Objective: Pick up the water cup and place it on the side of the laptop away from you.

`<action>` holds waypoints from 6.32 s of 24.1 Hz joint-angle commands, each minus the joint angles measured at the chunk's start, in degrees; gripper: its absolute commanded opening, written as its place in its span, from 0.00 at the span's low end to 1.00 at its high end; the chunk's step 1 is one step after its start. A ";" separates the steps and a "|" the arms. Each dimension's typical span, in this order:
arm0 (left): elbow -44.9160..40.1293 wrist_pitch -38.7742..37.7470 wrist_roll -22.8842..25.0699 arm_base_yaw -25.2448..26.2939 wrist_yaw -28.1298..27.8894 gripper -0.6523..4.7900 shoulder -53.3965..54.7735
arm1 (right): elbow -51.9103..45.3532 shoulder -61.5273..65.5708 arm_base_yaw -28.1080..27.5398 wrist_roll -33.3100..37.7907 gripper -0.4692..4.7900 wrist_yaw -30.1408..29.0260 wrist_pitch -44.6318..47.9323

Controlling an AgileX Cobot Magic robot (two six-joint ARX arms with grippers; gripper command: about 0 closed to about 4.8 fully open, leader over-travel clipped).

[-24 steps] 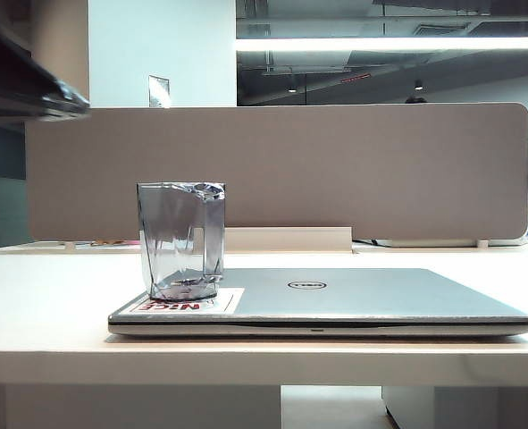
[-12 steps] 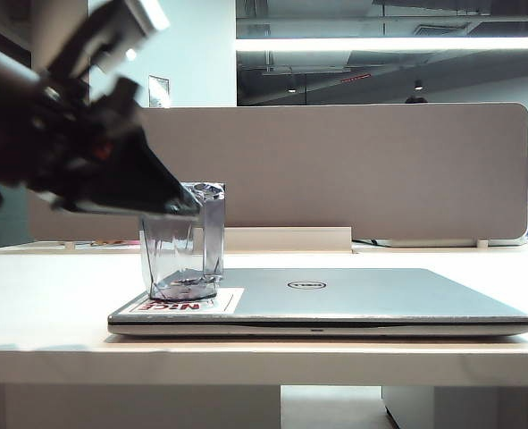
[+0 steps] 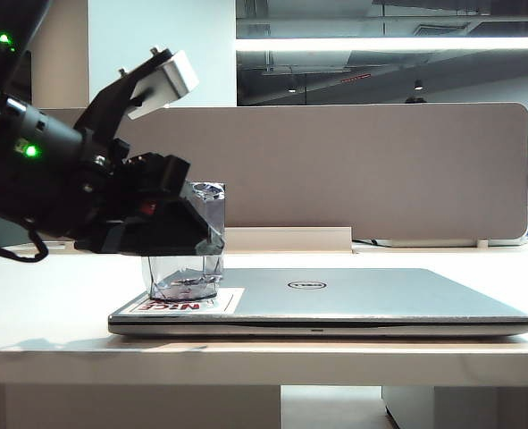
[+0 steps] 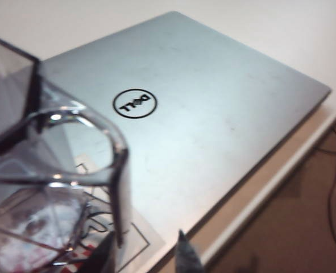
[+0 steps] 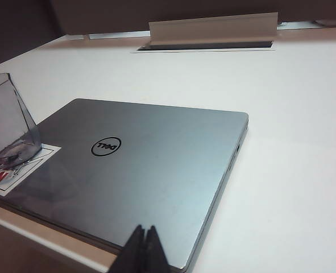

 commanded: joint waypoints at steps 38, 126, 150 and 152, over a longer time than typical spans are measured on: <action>0.37 9.75 0.00 -0.02 -2.99 0.27 3.13 | -0.22 -0.07 0.04 0.02 0.07 -0.07 0.66; 83.19 -23.08 -14.49 9.25 -15.12 0.11 55.10 | -0.22 -0.07 0.04 2.60 0.07 -0.07 0.61; 83.25 -24.72 -14.38 7.04 -14.21 0.12 57.40 | -0.22 -0.09 0.04 2.60 0.07 -0.07 0.63; 83.25 -24.76 -14.40 7.04 -14.21 0.12 57.44 | -0.22 -0.09 0.04 2.62 0.07 -0.07 0.63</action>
